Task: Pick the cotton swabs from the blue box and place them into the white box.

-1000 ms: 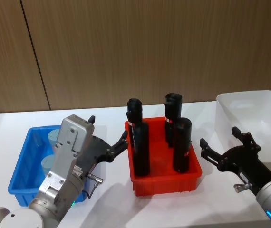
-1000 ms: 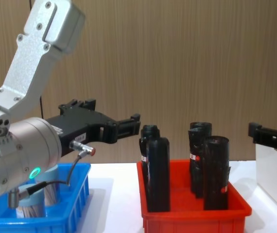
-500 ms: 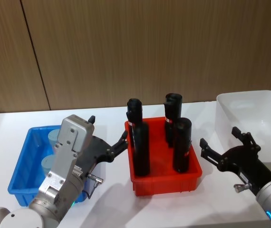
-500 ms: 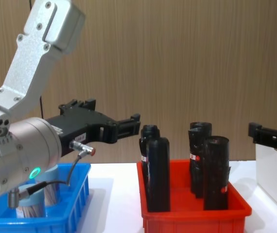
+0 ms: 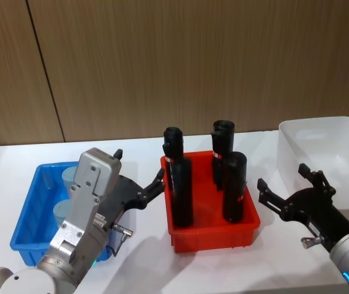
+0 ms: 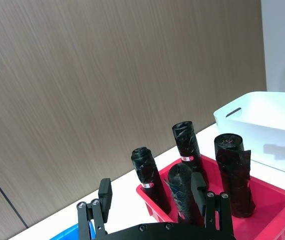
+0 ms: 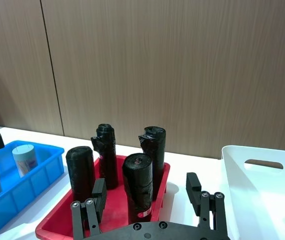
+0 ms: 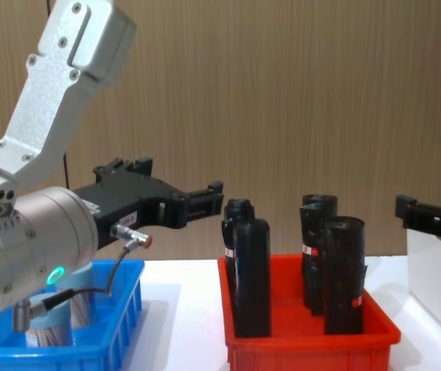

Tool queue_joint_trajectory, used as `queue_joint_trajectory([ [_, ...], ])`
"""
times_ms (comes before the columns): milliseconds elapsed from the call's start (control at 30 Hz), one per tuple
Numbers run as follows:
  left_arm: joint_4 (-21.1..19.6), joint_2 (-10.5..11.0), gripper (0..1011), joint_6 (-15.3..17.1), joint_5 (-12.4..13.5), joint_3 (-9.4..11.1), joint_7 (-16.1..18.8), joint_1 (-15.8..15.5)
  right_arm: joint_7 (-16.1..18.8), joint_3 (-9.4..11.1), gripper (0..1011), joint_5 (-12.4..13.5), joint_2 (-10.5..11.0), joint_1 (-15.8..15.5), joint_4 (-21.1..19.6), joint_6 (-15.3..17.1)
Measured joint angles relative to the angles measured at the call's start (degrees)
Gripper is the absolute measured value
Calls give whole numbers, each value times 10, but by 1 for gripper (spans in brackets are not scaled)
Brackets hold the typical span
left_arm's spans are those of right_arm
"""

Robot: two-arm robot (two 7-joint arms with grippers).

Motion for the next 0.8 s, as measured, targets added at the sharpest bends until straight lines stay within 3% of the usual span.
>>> queue_joint_trajectory([
  [433,0,0,1000,6,-4,-2,0,0,0,0,1002,0,0,0,0,0],
  [800,0,2,1000,35,-38,-15,12,0,0,0,1002,0,0,0,0,0],
])
